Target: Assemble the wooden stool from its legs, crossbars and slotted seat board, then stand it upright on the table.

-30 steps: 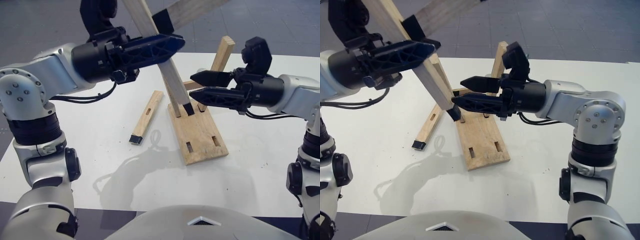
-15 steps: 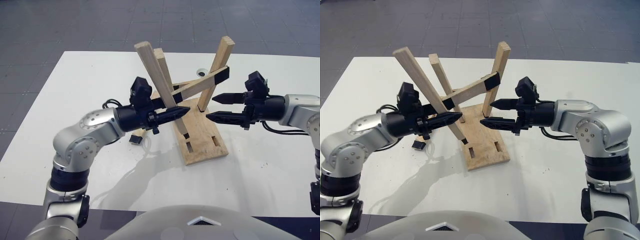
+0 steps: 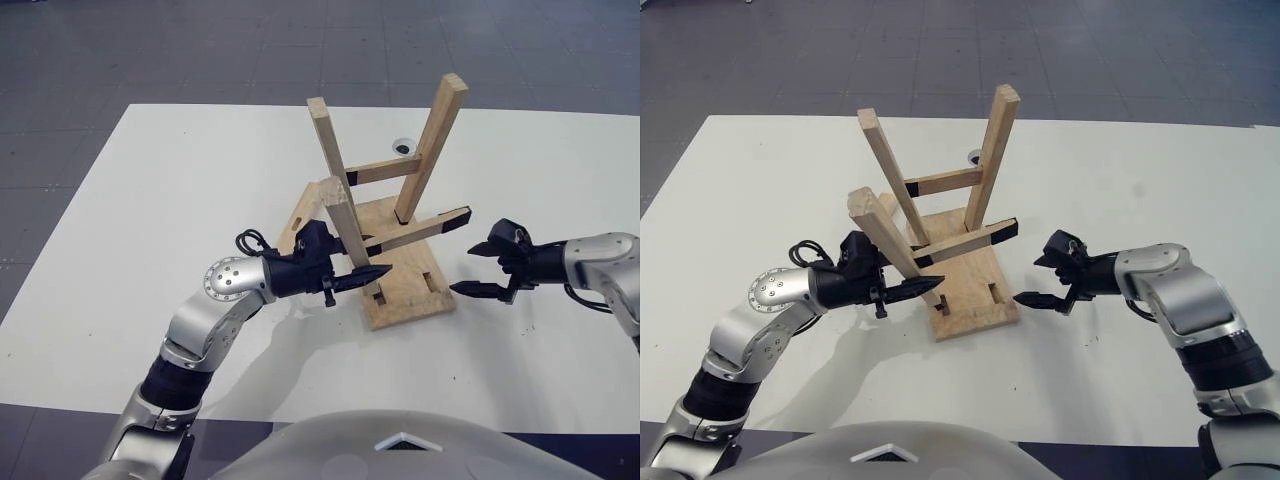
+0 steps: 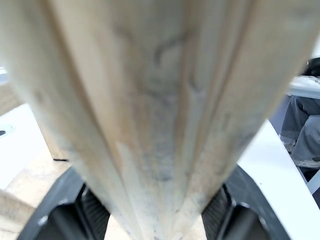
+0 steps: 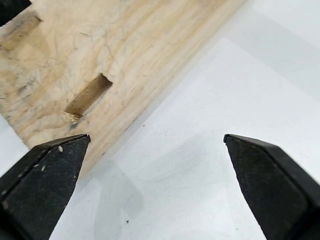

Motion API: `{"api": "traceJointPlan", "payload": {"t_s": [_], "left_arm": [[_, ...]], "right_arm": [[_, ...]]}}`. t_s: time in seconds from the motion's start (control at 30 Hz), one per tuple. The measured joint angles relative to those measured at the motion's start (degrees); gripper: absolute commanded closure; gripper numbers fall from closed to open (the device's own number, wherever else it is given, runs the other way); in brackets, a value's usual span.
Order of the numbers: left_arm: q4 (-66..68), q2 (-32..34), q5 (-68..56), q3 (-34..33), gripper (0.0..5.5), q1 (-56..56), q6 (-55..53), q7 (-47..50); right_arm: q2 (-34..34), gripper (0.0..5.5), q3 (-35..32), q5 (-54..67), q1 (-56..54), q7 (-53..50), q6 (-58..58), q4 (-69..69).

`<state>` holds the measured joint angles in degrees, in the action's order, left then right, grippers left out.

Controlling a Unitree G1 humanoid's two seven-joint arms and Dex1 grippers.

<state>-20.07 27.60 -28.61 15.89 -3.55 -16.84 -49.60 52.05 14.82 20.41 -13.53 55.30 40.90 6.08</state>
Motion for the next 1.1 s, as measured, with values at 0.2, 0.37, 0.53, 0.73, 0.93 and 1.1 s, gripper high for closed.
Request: {"api": "traceJointPlan", "payload": {"t_s": [0.2, 0.37, 0.53, 0.73, 0.93, 1.1], "left_arm": [[1.68, -0.90, 0.03, -0.57, 3.45, 0.94, 2.00, -0.84], [-2.34, -2.91, -1.51, -0.84, 3.45, 0.53, -1.31, 1.77], [-5.44, -3.80, -2.07, -0.67, 3.45, -0.68, -3.20, 2.82], [-2.34, -2.73, -0.10, -0.26, 3.45, 1.32, -2.75, 1.25], [1.34, -3.47, 0.93, -0.25, 3.45, 2.74, 1.10, 0.34], [2.51, -3.81, 1.74, 0.13, 3.45, 3.31, 2.88, 0.06]], "right_arm": [[-1.82, 0.56, -0.21, -2.09, 0.00, -0.79, -0.66, -0.05], [-1.87, 0.56, -0.27, -2.45, 0.23, -0.55, -1.24, -0.05], [-1.87, 0.56, -0.30, -2.55, 0.34, -0.25, -1.84, -0.39], [-1.94, 0.56, -0.30, -2.57, 0.31, 0.02, -2.27, -0.99], [-2.15, 0.56, -0.25, -2.73, 0.14, 0.30, -2.60, -1.53], [-2.37, 0.56, -0.25, -3.08, 0.03, 0.40, -2.93, -1.74]]}}
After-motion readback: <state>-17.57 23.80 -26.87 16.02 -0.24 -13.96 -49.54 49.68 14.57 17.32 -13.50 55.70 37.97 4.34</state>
